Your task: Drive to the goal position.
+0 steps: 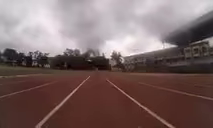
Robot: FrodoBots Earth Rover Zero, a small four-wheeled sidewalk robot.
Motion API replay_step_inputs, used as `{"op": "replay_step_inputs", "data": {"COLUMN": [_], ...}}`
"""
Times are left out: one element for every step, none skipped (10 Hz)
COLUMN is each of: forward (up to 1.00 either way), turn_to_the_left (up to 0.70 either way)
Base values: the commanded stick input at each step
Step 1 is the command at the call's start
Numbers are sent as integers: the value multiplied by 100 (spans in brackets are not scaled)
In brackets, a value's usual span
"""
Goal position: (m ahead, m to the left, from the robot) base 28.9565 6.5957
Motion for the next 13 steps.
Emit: {"op": "replay_step_inputs", "data": {"forward": [70, 70, 70, 70, 70, 70, 70, 70, 70, 70, 70, 70, 70], "turn_to_the_left": [0, 0, 0, 0, 0, 0, 0, 0, 0, 0, 0, 0, 0]}}
